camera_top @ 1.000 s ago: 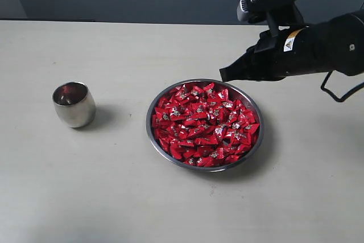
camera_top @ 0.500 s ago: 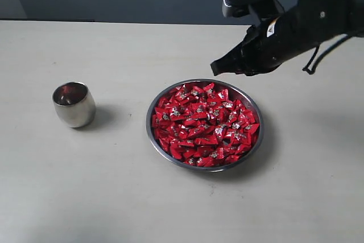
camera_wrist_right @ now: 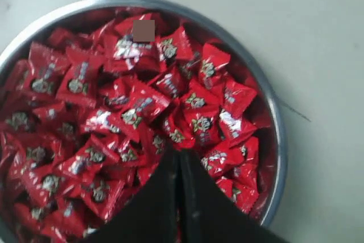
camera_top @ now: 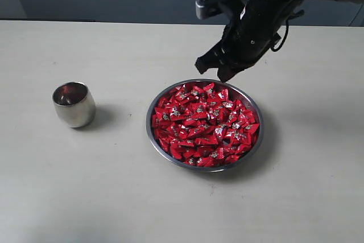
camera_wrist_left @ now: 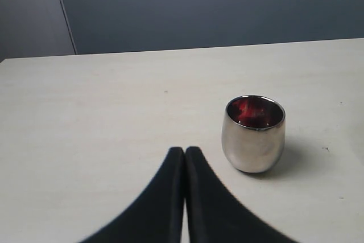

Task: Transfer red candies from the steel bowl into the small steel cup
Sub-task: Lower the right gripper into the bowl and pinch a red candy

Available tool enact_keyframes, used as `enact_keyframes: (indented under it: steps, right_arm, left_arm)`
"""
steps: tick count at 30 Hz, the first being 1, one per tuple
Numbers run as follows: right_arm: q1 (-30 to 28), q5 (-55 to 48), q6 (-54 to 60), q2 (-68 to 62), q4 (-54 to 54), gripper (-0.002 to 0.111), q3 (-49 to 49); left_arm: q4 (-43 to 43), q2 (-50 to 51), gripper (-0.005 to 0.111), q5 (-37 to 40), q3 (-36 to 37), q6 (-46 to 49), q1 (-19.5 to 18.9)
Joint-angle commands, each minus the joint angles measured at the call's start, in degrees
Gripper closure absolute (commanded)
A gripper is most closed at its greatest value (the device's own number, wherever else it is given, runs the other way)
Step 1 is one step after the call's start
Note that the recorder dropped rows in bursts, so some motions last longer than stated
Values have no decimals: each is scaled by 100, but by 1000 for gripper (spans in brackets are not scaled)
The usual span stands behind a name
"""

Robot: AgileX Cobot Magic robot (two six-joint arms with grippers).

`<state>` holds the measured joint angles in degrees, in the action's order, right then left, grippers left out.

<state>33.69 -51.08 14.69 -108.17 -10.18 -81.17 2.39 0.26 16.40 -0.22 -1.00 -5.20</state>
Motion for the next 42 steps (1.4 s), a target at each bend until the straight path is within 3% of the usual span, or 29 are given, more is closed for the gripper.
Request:
enact_keyframes:
  steps: [1, 8, 17, 27, 38, 40, 42]
  right_arm:
    - [6, -239, 767, -235, -276, 109, -30]
    - [199, -120, 737, -476, -397, 109, -90]
    - [243, -482, -1366, -1046, -36, 109, -891]
    - [602, -330, -1771, -1479, 230, 109, -1053]
    - [602, -360, -1759, -1557, 511, 109, -1053]
    - [602, -442, -1681, -1557, 498, 101, -1053]
    - [602, -525, -1668, -1557, 410, 86, -1053]
  left_arm:
    - [4, -26, 106, -10, 22, -15, 44]
    - [4, -26, 106, -10, 22, -15, 44]
    - [4, -26, 106, -10, 22, -15, 44]
    - [4, -26, 106, -10, 22, -15, 44]
    - [4, -26, 106, -10, 22, -15, 44]
    - [4, -26, 106, -10, 22, -15, 44]
    - [4, -26, 106, -10, 22, -15, 44]
